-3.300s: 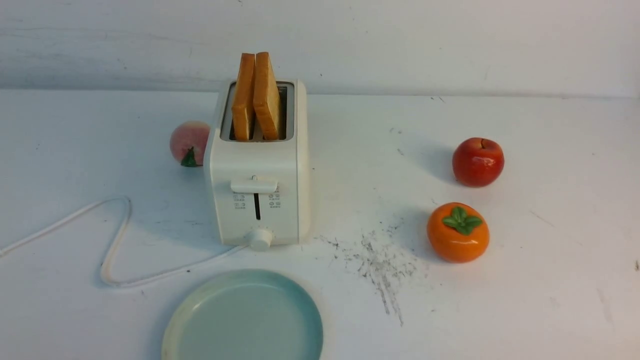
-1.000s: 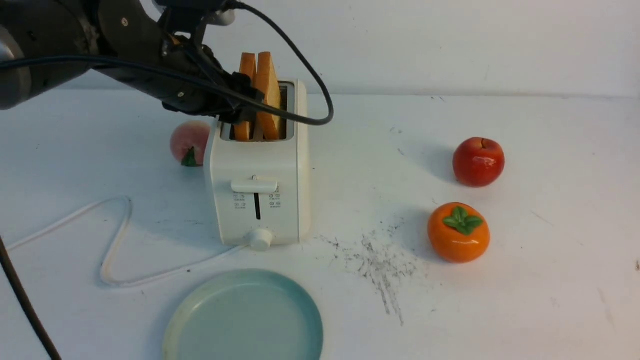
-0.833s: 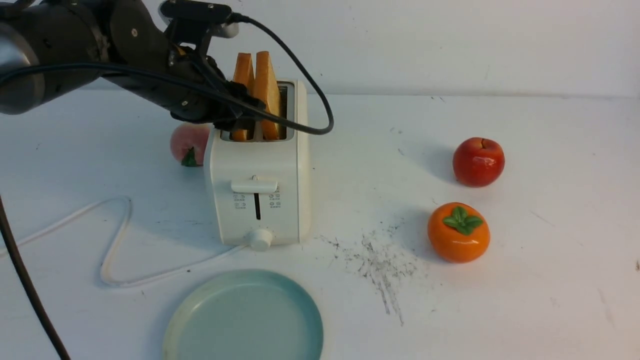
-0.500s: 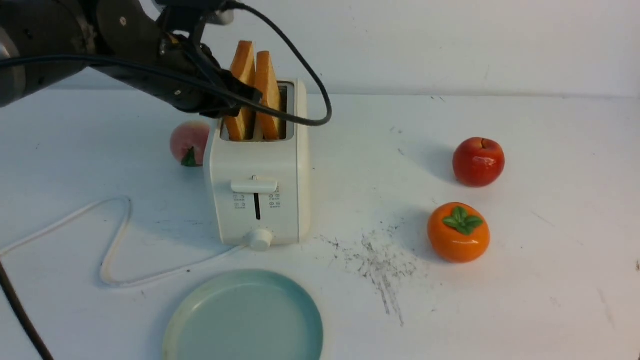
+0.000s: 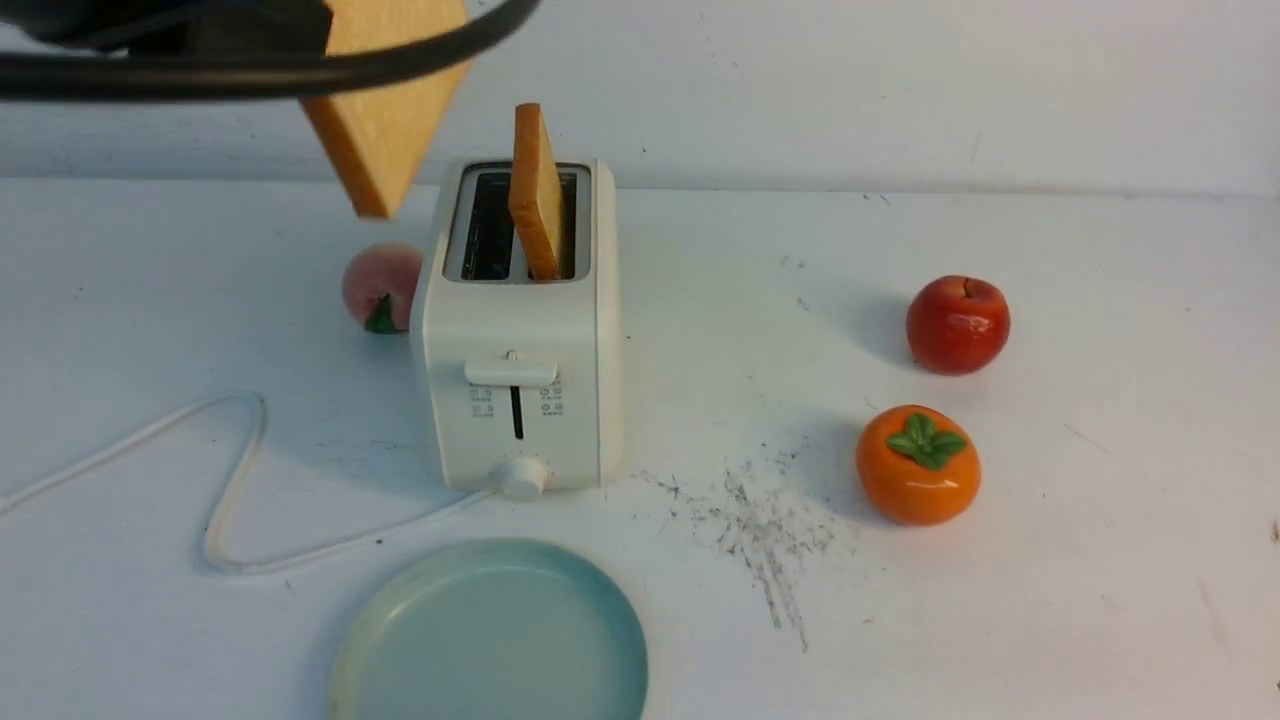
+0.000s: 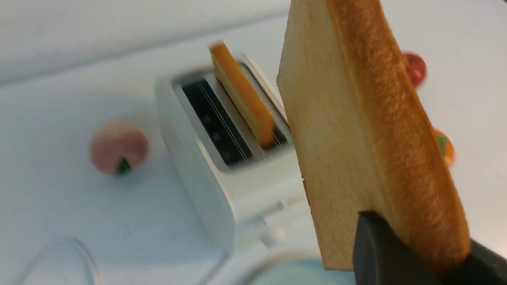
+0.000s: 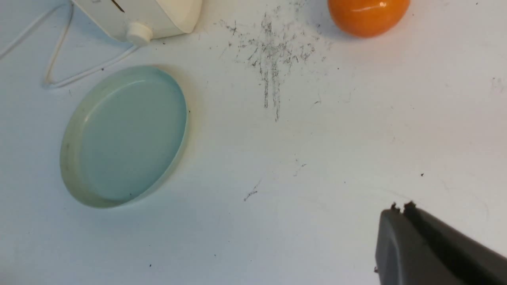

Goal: Take toasted bread from bread machine on white table place on plate.
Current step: 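Place the slice of bread on the plate with the left gripper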

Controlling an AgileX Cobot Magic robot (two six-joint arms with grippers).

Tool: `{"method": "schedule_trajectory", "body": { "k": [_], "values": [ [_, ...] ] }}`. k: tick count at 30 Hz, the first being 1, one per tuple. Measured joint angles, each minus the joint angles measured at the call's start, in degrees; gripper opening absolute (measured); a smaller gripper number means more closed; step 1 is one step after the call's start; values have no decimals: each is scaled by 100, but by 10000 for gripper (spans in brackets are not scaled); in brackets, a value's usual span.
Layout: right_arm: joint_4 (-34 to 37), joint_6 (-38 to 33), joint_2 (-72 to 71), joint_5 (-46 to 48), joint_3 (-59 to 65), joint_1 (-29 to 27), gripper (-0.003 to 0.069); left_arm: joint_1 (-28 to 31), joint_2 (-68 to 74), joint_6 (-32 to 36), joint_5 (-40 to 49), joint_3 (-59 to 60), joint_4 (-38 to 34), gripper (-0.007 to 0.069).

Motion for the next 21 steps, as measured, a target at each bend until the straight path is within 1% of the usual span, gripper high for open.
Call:
{"method": "schedule_trajectory", "body": {
  "k": [1, 3, 4, 7, 8, 9, 14, 17, 21],
  "values": [
    [0, 0, 0, -9, 0, 0, 2, 0, -58, -85, 524, 100, -246, 69],
    [1, 0, 0, -26, 0, 0, 1, 0, -78, -117, 855, 223, -432, 69],
    [1, 0, 0, -40, 0, 0, 4, 0, -92, -98, 1044, 507, -649, 69],
    [1, 0, 0, -45, 0, 0, 5, 0, -97, 173, 1104, 1161, -1066, 69],
    [1, 0, 0, -45, 0, 0, 5, 0, -97, 230, 1092, 1214, -1116, 69],
    [1, 0, 0, -45, 0, 0, 6, 0, -97, 449, 988, 1586, -1278, 69],
    [6, -13, 0, 16, 0, 0, 9, 0, -91, 984, 218, 2765, -1578, 69],
    [6, -18, 0, 64, 0, 0, 11, 0, -63, 1310, -222, 3216, -1702, 69],
    [6, -18, 0, 82, 0, 0, 12, 0, 165, 1654, -464, 3518, -1751, 69]
  ]
}}
